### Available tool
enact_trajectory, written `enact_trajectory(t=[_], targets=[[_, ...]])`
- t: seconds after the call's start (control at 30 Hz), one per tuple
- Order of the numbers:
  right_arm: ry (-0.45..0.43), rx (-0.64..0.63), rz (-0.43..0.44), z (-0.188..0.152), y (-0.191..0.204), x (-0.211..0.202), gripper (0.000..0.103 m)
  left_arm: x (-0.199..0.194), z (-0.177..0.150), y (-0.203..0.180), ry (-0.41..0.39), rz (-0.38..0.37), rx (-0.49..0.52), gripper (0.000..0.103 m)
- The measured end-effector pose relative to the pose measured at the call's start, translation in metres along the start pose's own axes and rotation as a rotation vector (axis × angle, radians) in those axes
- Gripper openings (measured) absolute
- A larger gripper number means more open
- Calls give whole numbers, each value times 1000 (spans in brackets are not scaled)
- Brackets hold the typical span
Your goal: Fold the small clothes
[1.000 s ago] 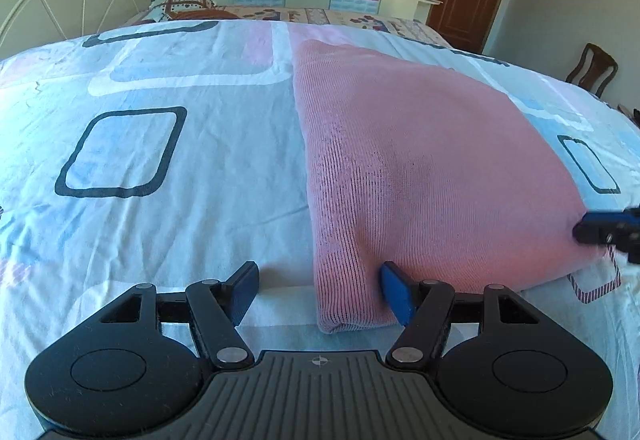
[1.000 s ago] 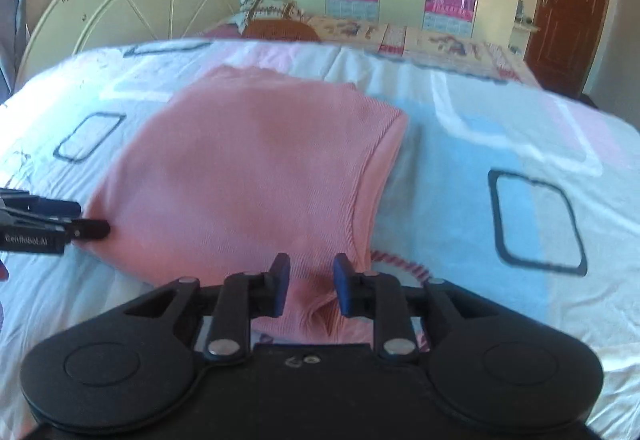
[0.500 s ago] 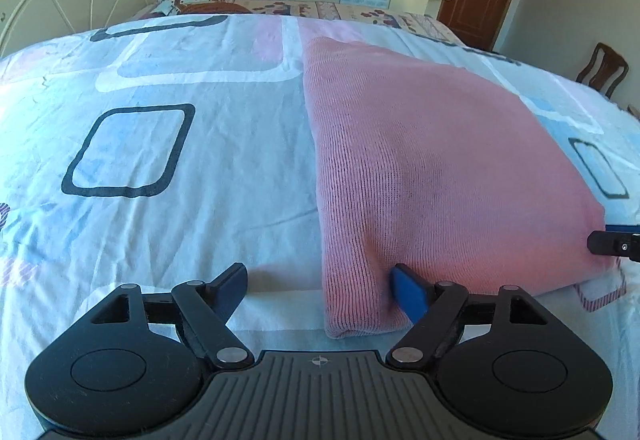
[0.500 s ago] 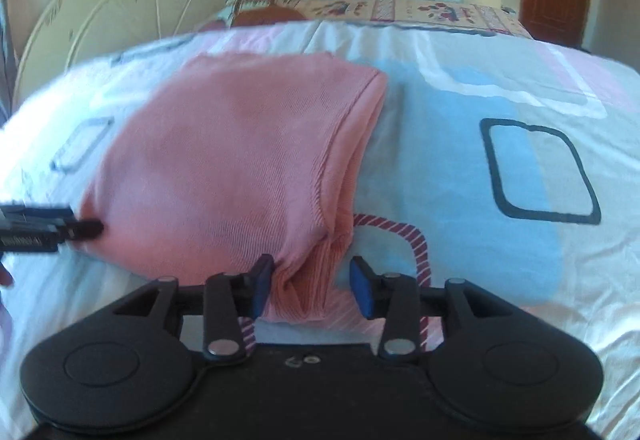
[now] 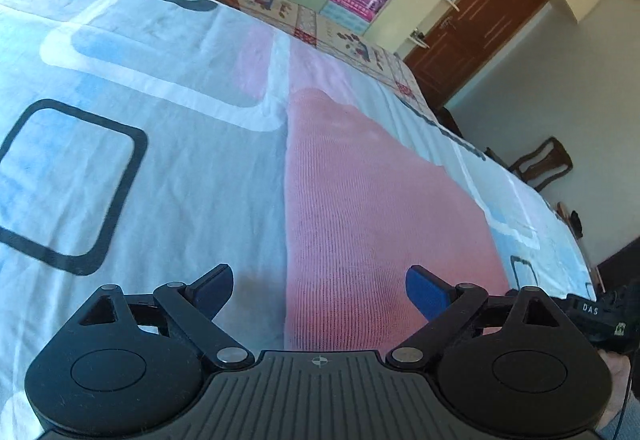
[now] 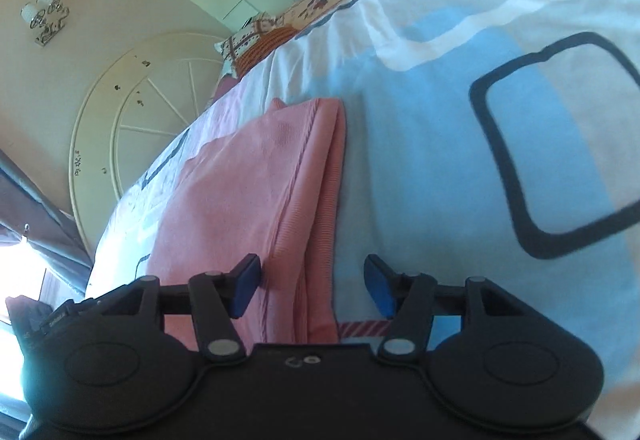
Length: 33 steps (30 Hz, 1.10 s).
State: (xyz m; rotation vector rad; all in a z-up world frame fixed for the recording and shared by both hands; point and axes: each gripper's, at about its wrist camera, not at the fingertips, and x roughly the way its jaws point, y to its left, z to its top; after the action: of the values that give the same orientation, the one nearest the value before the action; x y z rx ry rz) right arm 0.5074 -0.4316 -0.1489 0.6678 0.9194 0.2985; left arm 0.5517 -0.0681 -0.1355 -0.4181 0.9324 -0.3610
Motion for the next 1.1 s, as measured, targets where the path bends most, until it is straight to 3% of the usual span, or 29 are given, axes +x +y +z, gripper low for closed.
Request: enact_trajectory(t=[0.17,0.23,0.43,0.57,0.77,0.9,1.0,1.1], targets=[[60,-28,45,11,5,11,59,27,6,-17,66,3,55,88],[74,-32,68,15,4,16,59,32,9,-23,76,-8,57,81],[98,-67,124,20,4,21,59,37,7,-39,86,14,110,80],[87,-67,139,21,2,24,49,36,7,-42,78,26,113,80],[77,-138,83,21,20,35,45,37,2,-52,48,45,159,67],[55,-230,-36,16,42,38,23,31,6,-59,21,62,187,47],[19,-293,-103,9,61,33,20,22,7,-66,4,69,226,38],[-20,-326,-140,2,75,24,19,10,7,-67,-20,47,251,34]])
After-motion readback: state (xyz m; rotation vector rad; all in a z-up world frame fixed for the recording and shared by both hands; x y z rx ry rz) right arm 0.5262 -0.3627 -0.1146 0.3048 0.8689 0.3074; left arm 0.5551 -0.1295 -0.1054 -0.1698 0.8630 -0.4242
